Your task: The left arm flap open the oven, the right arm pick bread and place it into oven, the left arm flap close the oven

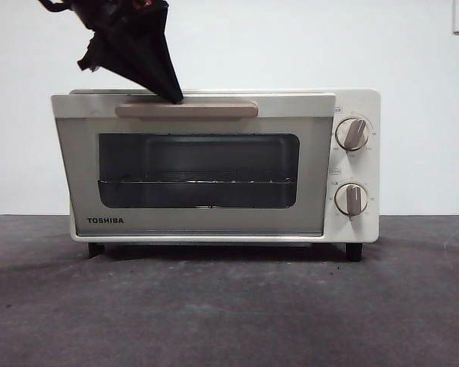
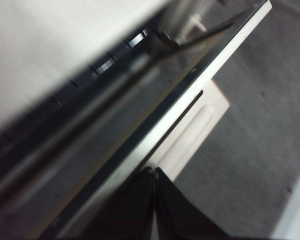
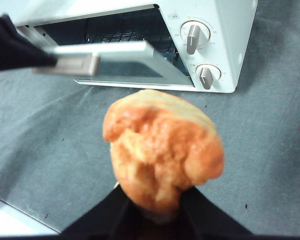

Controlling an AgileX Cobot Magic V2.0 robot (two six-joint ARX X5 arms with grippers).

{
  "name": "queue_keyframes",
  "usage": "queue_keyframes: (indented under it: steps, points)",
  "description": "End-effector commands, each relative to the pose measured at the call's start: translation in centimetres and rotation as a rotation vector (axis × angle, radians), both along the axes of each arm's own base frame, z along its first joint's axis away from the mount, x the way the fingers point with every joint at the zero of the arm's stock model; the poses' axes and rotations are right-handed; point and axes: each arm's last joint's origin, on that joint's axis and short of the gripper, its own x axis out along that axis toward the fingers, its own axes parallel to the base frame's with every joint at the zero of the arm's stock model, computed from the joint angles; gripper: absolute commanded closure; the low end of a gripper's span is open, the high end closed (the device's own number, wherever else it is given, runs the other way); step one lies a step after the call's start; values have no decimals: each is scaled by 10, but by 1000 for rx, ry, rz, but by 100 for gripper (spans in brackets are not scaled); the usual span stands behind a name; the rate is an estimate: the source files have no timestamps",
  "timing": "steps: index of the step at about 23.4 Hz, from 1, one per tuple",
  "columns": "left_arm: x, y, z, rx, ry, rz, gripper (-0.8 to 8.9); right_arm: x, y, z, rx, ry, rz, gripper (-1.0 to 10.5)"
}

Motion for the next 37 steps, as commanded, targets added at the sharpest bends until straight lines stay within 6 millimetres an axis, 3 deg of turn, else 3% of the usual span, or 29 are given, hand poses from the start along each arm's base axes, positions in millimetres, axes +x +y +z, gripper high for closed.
queue_keyframes:
  steps: [1, 17, 30, 37]
  points:
    - [0, -2, -24, 60, 39, 24, 805, -1, 0, 5, 15, -17, 4, 886]
    - [-61, 16, -79, -122, -16, 151, 805, 0, 1, 7, 21, -41, 1, 886]
    - [-84, 13, -123, -102, 34, 185, 805, 1, 1, 9, 25, -54, 1, 886]
    - [-87, 13, -128, -114, 62, 201, 805, 1, 1, 8, 30, -49, 1, 886]
